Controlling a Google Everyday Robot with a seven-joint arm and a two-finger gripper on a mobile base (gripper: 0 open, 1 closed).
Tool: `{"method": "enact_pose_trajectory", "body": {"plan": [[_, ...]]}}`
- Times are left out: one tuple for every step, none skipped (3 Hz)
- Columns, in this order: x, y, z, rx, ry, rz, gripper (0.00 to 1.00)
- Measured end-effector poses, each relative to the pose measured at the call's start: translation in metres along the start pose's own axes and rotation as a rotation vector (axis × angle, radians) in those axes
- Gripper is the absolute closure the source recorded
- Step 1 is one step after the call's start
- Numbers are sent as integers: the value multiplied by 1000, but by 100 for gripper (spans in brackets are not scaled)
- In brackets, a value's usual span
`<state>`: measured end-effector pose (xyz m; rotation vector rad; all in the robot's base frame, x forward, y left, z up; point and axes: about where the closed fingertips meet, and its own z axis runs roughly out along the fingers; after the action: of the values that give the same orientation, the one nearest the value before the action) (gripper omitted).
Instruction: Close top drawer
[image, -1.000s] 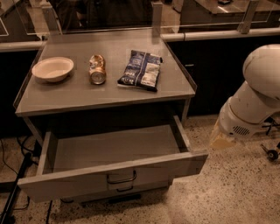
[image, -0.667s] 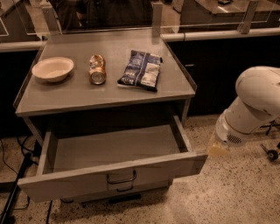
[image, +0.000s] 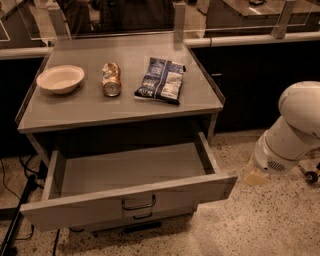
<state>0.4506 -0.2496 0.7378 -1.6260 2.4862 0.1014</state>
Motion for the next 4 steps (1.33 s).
{"method": "enact_pose_trajectory", "body": {"plan": [[22, 23, 16, -25, 23, 15, 100], [21, 25, 24, -32, 33, 12, 100], [14, 13, 33, -19, 32, 30, 100], [6, -2, 44, -17, 23, 51, 100]]}}
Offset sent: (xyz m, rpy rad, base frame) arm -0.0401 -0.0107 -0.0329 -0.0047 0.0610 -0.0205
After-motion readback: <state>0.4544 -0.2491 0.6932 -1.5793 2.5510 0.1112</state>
